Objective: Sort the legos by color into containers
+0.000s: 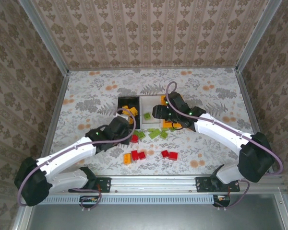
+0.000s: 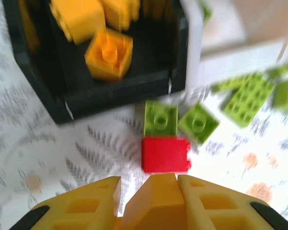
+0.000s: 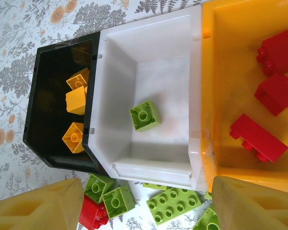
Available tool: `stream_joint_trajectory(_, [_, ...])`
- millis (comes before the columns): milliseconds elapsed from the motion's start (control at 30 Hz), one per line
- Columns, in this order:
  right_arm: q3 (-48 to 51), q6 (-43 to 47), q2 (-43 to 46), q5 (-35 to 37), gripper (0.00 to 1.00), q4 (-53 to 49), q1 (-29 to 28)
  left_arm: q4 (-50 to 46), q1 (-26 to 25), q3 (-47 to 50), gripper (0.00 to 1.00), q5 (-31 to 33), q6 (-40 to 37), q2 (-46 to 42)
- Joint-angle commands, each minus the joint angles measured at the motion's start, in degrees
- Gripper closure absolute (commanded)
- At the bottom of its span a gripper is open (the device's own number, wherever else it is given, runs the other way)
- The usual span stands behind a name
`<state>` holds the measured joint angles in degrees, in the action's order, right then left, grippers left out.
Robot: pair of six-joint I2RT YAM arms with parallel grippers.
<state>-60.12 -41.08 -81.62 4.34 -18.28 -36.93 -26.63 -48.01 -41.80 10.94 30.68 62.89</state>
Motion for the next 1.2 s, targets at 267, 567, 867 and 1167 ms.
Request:
stream_joint_trajectory(267, [4.6,-1.4,6.5,2.2,0.27,-0.8,0.4,9.1,12.5,-16.4,0.68,-2.6,-9.7,21.6])
stream_joint_trajectory(567, [8.2,-1.2,9.9,0.3,0.26,-6.6,0.4,7.3,14.7,-24.7,0.46,-3.1,-10.9,30.1])
stream_joint_trajectory(867, [15.3,-1.7,13.5,-2.0,0.26,-14.5,-0.4,8.1,13.4,-24.4,0.02,-9.3,-7.8,20.8])
stream_joint_trajectory(1167, [20.9,-1.9,16.3,-4.5,0.24,-18.5,-4.3,9.9,-0.1,-14.7,0.00,-4.9,-5.1,2.5])
